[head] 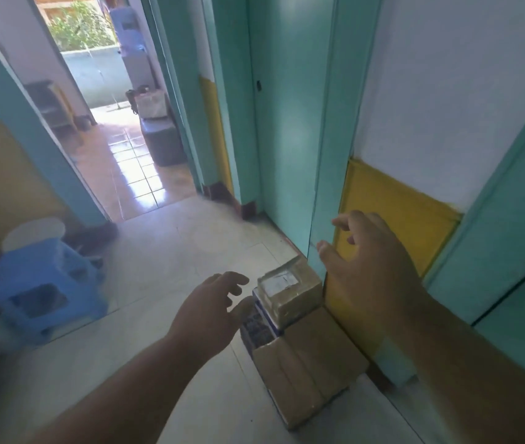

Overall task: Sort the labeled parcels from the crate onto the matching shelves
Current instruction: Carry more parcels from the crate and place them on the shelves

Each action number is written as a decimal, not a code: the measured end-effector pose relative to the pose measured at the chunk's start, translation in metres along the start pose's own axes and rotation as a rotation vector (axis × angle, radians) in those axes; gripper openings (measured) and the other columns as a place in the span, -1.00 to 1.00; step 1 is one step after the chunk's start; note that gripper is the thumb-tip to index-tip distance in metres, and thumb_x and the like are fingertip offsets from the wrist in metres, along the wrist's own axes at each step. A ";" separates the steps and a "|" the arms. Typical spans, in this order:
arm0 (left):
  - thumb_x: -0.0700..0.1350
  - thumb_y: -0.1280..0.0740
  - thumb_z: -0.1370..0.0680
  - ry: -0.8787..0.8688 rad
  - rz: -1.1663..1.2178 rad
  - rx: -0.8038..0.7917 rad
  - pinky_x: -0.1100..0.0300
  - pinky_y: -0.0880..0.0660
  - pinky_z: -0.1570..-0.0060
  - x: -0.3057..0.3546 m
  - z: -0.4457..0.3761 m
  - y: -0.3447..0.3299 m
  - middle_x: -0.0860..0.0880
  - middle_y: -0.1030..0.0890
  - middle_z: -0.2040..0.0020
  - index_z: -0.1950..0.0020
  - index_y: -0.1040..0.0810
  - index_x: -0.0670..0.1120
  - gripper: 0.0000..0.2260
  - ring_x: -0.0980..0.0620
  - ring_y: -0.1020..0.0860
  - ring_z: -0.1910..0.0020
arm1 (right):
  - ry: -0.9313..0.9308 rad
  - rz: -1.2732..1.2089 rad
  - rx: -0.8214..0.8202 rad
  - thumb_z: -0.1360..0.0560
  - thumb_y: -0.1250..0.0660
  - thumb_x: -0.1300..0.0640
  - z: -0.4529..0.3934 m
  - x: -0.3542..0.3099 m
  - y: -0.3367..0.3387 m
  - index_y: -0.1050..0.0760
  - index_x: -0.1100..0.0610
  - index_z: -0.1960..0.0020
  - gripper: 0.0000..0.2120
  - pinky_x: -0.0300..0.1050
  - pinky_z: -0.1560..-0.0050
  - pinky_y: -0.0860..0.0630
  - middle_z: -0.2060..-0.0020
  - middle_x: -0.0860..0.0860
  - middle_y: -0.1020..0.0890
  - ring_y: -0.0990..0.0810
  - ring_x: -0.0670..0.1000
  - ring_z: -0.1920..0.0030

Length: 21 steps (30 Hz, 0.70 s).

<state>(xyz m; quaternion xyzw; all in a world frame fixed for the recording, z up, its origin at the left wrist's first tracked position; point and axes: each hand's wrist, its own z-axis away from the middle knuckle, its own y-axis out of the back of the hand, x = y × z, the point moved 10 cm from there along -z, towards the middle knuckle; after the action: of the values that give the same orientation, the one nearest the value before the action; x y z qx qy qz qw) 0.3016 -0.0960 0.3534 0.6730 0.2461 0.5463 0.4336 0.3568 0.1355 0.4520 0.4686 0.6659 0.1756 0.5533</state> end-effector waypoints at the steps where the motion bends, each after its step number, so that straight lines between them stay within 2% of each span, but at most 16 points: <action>1: 0.15 -0.34 -0.57 -0.011 0.000 -0.026 0.39 -0.40 0.15 -0.005 -0.020 -0.009 0.23 -0.53 -0.02 -0.28 -0.49 0.19 -0.71 0.24 -0.54 0.08 | -0.011 0.012 0.010 -0.53 -0.35 -0.09 -0.013 0.005 -0.009 -0.46 0.03 -0.30 -0.61 -0.16 0.05 -0.43 -0.16 0.00 -0.54 -0.51 -0.04 -0.10; 4: 0.13 -0.32 -0.58 -0.050 0.022 -0.115 0.43 -0.36 0.19 -0.017 -0.081 -0.038 0.22 -0.53 -0.02 -0.28 -0.49 0.17 -0.73 0.26 -0.53 0.07 | -0.062 0.062 0.039 -0.52 -0.37 -0.08 -0.049 0.023 -0.033 -0.48 0.06 -0.29 -0.61 -0.20 0.05 -0.37 -0.13 0.01 -0.55 -0.47 -0.08 -0.05; 8: 0.10 -0.32 -0.60 -0.136 0.038 -0.266 0.37 -0.42 0.20 -0.035 -0.166 -0.082 0.20 -0.55 -0.05 -0.25 -0.50 0.16 -0.77 0.26 -0.53 0.08 | -0.193 0.141 0.066 -0.53 -0.35 -0.10 -0.087 0.047 -0.065 -0.47 0.07 -0.30 -0.59 -0.22 0.03 -0.34 -0.08 -0.01 -0.52 -0.41 -0.11 0.00; 11: 0.09 -0.32 -0.59 -0.195 0.036 -0.409 0.16 -0.57 0.07 -0.056 -0.231 -0.120 0.14 -0.59 -0.05 -0.22 -0.51 0.13 -0.78 0.17 -0.57 0.06 | -0.314 0.206 0.097 -0.53 -0.33 -0.10 -0.109 0.063 -0.096 -0.47 0.08 -0.31 -0.58 -0.22 0.05 -0.35 -0.08 -0.03 -0.52 -0.43 -0.11 0.00; 13: 0.08 -0.32 -0.59 -0.215 0.022 -0.499 0.07 -0.60 0.02 -0.076 -0.269 -0.144 0.13 -0.61 -0.05 -0.22 -0.51 0.12 -0.78 0.11 -0.59 0.04 | -0.400 0.228 0.088 -0.53 -0.33 -0.10 -0.120 0.074 -0.127 -0.47 0.08 -0.31 -0.59 -0.22 0.06 -0.34 -0.08 -0.03 -0.52 -0.44 -0.11 0.00; 17: 0.08 -0.33 -0.58 -0.207 -0.025 -0.620 0.13 -0.57 0.11 -0.121 -0.324 -0.191 0.13 -0.62 -0.03 -0.22 -0.52 0.12 -0.78 0.11 -0.60 0.09 | -0.562 0.247 0.042 -0.53 -0.32 -0.12 -0.133 0.103 -0.190 -0.48 0.06 -0.29 -0.60 -0.23 0.14 -0.37 -0.10 -0.05 -0.53 -0.48 -0.10 0.04; 21: 0.10 -0.33 -0.57 -0.140 -0.039 -0.714 0.17 -0.50 0.16 -0.169 -0.355 -0.250 0.10 -0.65 -0.01 -0.22 -0.51 0.10 -0.76 0.07 -0.61 0.11 | -0.657 0.264 -0.012 -0.53 -0.34 -0.11 -0.141 0.150 -0.248 -0.48 0.06 -0.29 -0.60 -0.32 0.22 -0.29 -0.03 -0.11 -0.44 -0.45 -0.11 0.07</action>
<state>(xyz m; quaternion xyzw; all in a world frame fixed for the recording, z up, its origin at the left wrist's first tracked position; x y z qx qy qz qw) -0.0468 0.0055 0.0616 0.5102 0.0226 0.5420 0.6674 0.1303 0.1746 0.2255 0.5788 0.3848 0.0896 0.7133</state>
